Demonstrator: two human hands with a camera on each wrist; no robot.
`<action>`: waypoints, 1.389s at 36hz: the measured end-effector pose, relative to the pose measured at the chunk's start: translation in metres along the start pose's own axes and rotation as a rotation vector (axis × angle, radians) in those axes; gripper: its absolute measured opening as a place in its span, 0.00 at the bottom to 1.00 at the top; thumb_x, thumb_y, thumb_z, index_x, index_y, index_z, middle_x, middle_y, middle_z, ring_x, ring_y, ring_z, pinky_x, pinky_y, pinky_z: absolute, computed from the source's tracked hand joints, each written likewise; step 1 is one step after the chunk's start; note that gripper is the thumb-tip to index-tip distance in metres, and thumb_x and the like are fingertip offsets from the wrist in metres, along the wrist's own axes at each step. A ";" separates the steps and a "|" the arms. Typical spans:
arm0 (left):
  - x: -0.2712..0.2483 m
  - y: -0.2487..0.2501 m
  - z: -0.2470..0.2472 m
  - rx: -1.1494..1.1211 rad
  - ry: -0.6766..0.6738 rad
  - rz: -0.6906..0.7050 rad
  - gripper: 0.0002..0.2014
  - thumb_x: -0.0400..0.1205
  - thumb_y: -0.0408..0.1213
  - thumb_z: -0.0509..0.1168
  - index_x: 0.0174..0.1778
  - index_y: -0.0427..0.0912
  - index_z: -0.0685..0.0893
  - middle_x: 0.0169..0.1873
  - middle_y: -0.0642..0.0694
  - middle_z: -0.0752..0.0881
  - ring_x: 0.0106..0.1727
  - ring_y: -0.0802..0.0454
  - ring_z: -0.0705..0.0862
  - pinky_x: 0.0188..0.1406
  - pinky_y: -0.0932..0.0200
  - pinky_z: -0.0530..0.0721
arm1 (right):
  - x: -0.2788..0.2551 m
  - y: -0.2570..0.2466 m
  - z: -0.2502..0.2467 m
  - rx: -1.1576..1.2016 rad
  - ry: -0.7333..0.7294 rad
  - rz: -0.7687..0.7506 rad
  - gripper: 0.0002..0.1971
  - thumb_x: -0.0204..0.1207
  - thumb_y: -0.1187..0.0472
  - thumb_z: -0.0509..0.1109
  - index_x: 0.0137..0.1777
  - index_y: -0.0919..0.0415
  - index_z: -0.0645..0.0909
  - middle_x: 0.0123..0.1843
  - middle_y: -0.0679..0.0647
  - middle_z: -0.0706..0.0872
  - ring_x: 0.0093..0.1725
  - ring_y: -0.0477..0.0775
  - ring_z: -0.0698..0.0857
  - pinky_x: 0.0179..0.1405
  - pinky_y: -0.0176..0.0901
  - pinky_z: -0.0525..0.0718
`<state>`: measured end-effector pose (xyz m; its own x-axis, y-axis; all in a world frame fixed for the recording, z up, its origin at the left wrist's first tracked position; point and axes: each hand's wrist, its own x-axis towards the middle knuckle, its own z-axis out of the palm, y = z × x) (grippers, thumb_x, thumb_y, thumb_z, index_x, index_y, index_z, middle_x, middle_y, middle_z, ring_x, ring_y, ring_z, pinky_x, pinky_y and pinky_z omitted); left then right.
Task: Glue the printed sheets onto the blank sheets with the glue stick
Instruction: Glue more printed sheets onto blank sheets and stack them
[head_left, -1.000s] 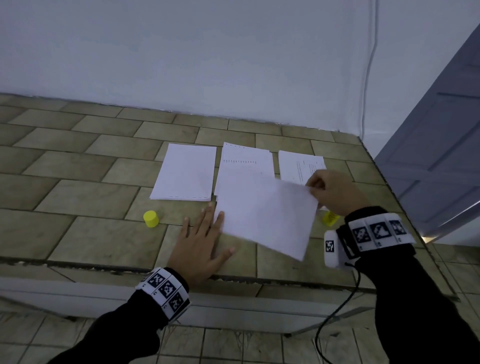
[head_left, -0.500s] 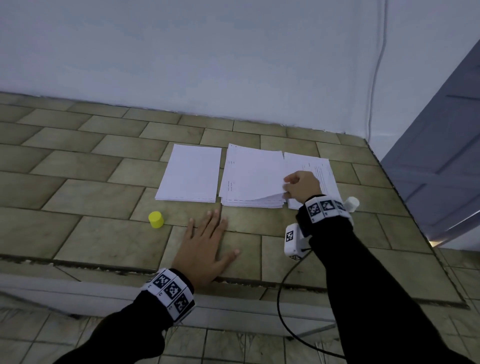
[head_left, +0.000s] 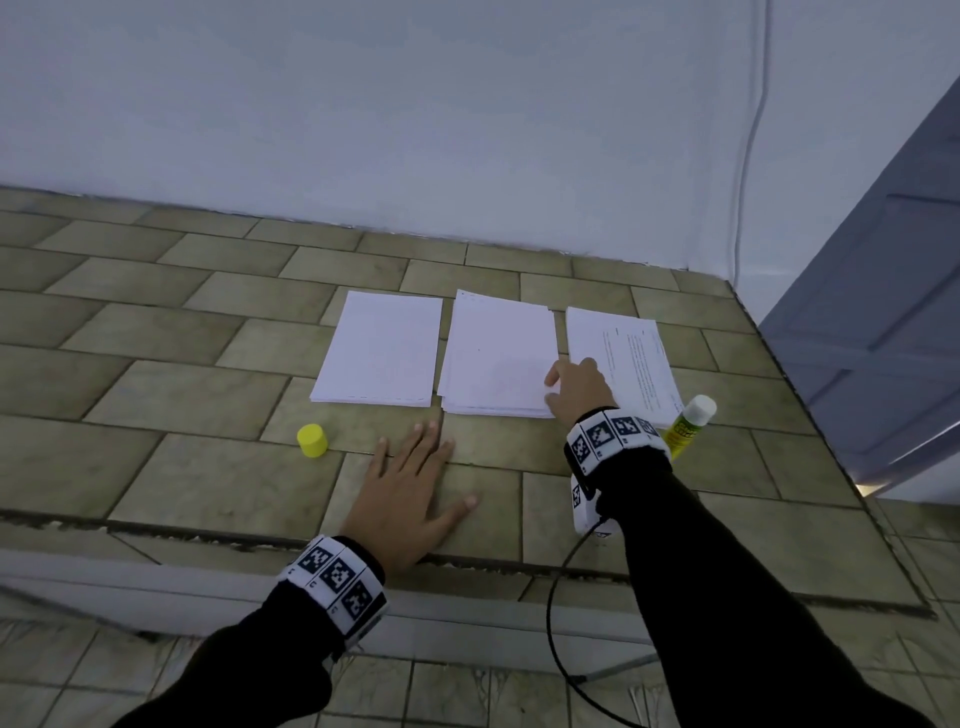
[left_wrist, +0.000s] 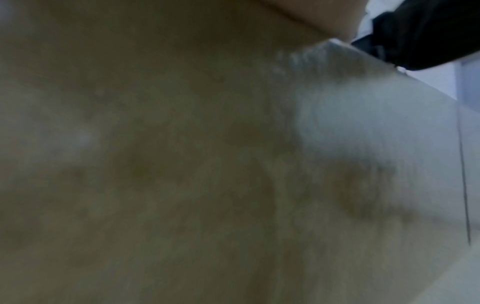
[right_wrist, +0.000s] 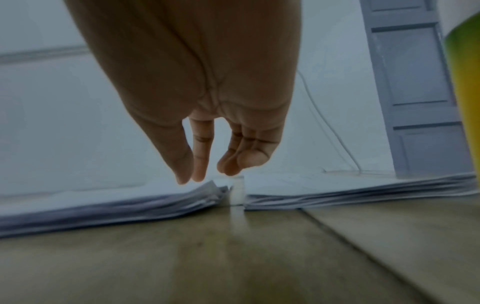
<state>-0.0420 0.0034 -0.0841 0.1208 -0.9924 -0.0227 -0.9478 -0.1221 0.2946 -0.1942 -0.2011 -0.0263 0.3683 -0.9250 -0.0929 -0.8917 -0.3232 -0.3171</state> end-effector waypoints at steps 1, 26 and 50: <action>0.001 -0.001 -0.001 -0.030 0.000 -0.004 0.54 0.69 0.79 0.22 0.86 0.51 0.55 0.86 0.53 0.45 0.85 0.59 0.38 0.83 0.48 0.32 | -0.004 0.000 -0.003 0.033 0.019 -0.025 0.11 0.82 0.62 0.65 0.62 0.61 0.77 0.64 0.62 0.73 0.60 0.62 0.79 0.55 0.47 0.77; 0.110 -0.043 -0.107 0.110 -0.081 -0.456 0.37 0.82 0.65 0.57 0.76 0.37 0.70 0.71 0.36 0.77 0.70 0.37 0.76 0.67 0.44 0.77 | -0.088 0.095 -0.039 0.705 0.450 0.306 0.37 0.71 0.61 0.79 0.75 0.67 0.65 0.68 0.63 0.80 0.63 0.60 0.81 0.53 0.45 0.76; 0.121 -0.071 -0.097 0.024 0.020 -0.427 0.29 0.87 0.59 0.52 0.76 0.41 0.75 0.74 0.40 0.77 0.70 0.39 0.77 0.64 0.49 0.74 | -0.087 0.090 -0.037 0.460 0.389 0.231 0.19 0.71 0.65 0.78 0.61 0.66 0.80 0.56 0.62 0.87 0.53 0.59 0.84 0.44 0.42 0.72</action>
<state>0.0682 -0.1067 -0.0154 0.5092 -0.8524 -0.1192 -0.8181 -0.5224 0.2405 -0.3165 -0.1568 -0.0117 -0.0191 -0.9933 0.1141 -0.7010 -0.0681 -0.7100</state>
